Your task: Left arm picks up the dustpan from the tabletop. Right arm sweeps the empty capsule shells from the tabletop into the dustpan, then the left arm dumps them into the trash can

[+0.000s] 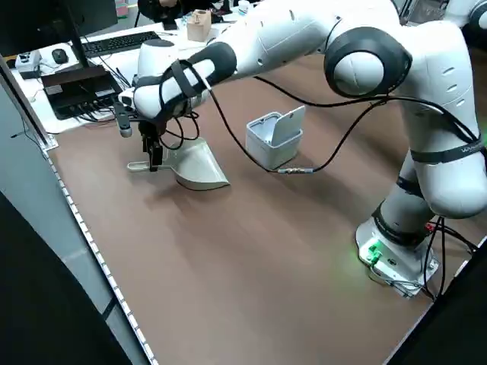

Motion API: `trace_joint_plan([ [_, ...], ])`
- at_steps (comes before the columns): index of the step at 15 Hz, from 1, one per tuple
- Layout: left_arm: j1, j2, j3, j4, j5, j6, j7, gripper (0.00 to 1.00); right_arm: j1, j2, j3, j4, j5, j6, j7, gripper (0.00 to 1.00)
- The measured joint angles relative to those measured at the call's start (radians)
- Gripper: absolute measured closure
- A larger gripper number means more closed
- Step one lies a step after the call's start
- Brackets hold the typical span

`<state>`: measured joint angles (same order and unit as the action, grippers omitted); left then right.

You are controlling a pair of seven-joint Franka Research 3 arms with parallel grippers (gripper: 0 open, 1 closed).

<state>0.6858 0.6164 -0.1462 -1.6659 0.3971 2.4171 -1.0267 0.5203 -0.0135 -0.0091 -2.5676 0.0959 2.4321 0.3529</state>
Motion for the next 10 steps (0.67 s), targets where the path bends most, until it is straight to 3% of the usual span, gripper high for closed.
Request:
trace_joint_plan([
  [10, 0.000, 0.055, 0.008, 0.015, 0.003, 0.056, 0.007, 0.00, 0.016, 0.065, 0.000, -0.015, 0.000, 0.050, 0.002, 0.32],
])
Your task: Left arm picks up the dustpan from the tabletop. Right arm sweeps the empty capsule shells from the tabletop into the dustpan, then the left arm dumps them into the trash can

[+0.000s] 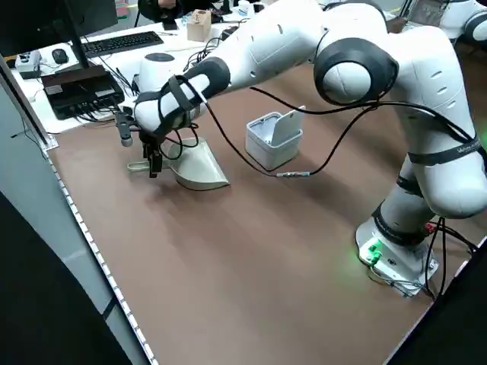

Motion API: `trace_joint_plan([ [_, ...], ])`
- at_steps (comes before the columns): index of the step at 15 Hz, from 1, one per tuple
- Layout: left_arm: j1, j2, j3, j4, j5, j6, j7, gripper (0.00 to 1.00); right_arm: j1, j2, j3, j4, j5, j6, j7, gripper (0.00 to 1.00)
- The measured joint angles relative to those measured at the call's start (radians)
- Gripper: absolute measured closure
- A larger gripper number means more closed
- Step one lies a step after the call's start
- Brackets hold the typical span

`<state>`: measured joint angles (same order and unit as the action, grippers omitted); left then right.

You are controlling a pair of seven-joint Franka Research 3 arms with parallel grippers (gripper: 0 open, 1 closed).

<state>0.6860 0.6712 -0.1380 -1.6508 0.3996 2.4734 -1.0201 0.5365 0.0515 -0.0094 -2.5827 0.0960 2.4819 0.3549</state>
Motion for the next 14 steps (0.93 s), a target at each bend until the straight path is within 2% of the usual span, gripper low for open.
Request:
trace_joint_plan([
  [2, 0.000, 0.002, 0.003, 0.001, 0.004, 0.000, 0.010, 0.01, 0.000, 0.000, 0.000, -0.013, 0.000, 0.003, 0.000, 0.33],
  [3, 0.000, 0.003, 0.003, 0.003, 0.004, 0.000, 0.014, 0.15, 0.000, 0.000, 0.000, -0.020, 0.000, 0.009, 0.000, 0.37],
  [5, 0.000, 0.004, 0.003, 0.008, 0.005, 0.000, 0.015, 0.20, 0.000, 0.000, 0.000, -0.021, 0.000, 0.020, 0.000, 0.41],
  [7, 0.000, 0.008, 0.008, 0.017, 0.005, 0.000, 0.016, 0.30, 0.001, 0.000, -0.001, -0.021, 0.000, 0.024, 0.000, 0.43],
  [11, 0.000, 0.019, 0.016, 0.034, 0.006, 0.000, 0.018, 0.32, 0.018, 0.000, 0.000, -0.021, 0.000, 0.026, 0.003, 0.46],
  [13, 0.000, 0.021, 0.016, 0.037, 0.006, 0.000, 0.018, 0.39, 0.021, 0.000, 0.000, -0.022, 0.000, 0.026, 0.004, 0.48],
  [14, 0.000, 0.022, 0.016, 0.038, 0.006, 0.000, 0.018, 0.39, 0.022, 0.000, 0.000, -0.022, 0.000, 0.026, 0.004, 0.49],
])
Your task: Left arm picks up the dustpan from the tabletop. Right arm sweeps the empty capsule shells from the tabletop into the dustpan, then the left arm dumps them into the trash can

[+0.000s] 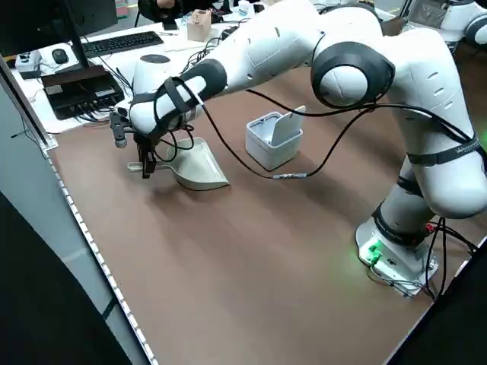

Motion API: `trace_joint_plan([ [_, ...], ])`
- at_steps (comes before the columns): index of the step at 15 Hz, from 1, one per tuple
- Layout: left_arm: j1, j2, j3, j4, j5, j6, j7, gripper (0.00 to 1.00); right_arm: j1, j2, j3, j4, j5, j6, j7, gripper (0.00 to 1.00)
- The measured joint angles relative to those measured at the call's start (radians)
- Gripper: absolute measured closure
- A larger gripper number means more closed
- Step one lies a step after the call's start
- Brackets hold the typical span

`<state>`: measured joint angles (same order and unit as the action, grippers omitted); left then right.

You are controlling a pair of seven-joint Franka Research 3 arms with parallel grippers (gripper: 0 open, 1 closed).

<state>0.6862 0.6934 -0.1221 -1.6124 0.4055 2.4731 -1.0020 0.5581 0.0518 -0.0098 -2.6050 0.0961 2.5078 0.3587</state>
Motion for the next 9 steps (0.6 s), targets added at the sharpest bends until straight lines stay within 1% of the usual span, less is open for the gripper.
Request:
trace_joint_plan([
  [1, 0.000, 0.001, 0.000, 0.001, 0.000, 0.000, 0.000, 0.41, 0.000, 0.000, 0.000, 0.000, 0.000, 0.000, 0.000, 0.50],
  [2, 0.000, 0.002, 0.000, 0.002, 0.000, 0.000, 0.000, 0.42, 0.000, 0.000, 0.000, -0.001, 0.000, 0.000, 0.000, 0.51],
  [3, 0.000, 0.003, 0.000, 0.003, 0.000, 0.000, 0.000, 0.45, 0.000, 0.000, 0.000, -0.001, 0.000, 0.000, 0.000, 0.53],
  [4, 0.000, 0.003, 0.000, 0.003, 0.000, 0.000, 0.000, 0.45, 0.000, 0.000, 0.000, -0.001, 0.000, 0.000, 0.001, 0.55],
  [5, 0.000, 0.003, 0.000, 0.003, 0.000, 0.000, 0.000, 0.51, 0.000, 0.000, 0.000, -0.002, 0.000, 0.000, 0.001, 0.56],
  [6, 0.000, 0.003, 0.000, 0.004, 0.000, 0.000, 0.000, 0.61, 0.000, 0.000, 0.000, -0.002, 0.000, 0.000, 0.001, 0.59],
  [7, 0.000, 0.003, 0.000, 0.005, 0.002, -0.001, 0.002, 0.67, 0.000, 0.000, 0.000, -0.002, 0.000, 0.000, 0.001, 0.60],
  [9, 0.000, 0.004, 0.000, 0.005, 0.002, -0.001, 0.002, 0.67, 0.000, 0.000, 0.000, -0.002, 0.000, 0.000, 0.002, 0.61],
])
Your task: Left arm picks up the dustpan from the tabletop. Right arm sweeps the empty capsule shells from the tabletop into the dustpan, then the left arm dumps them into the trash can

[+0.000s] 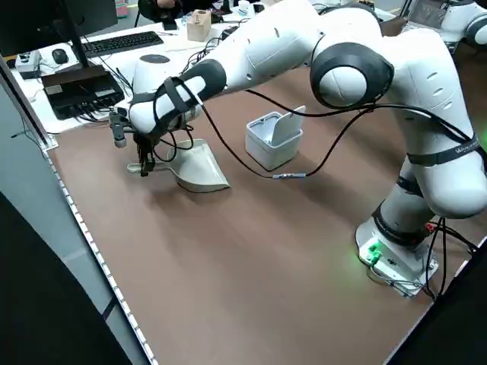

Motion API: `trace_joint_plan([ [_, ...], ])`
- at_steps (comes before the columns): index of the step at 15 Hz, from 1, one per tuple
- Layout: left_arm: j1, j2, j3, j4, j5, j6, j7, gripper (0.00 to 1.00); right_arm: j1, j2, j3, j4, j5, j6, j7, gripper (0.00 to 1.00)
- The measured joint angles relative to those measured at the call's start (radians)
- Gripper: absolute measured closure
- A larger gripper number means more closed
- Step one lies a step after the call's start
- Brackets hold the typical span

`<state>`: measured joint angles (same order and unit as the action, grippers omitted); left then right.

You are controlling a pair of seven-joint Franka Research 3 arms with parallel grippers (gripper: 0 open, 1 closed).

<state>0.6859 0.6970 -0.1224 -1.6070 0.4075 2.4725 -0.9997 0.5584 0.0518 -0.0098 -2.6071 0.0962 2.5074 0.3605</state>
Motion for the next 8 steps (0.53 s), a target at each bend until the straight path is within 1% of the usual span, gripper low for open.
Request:
trace_joint_plan([
  [5, 0.001, -0.002, 0.000, 0.017, 0.000, 0.001, -0.005, 0.67, 0.000, 0.000, 0.000, 0.000, 0.000, 0.000, 0.006, 0.65],
  [8, 0.001, -0.028, -0.009, 0.034, 0.000, -0.006, -0.005, 0.67, 0.000, 0.000, 0.000, 0.000, 0.001, -0.001, 0.008, 0.69],
])
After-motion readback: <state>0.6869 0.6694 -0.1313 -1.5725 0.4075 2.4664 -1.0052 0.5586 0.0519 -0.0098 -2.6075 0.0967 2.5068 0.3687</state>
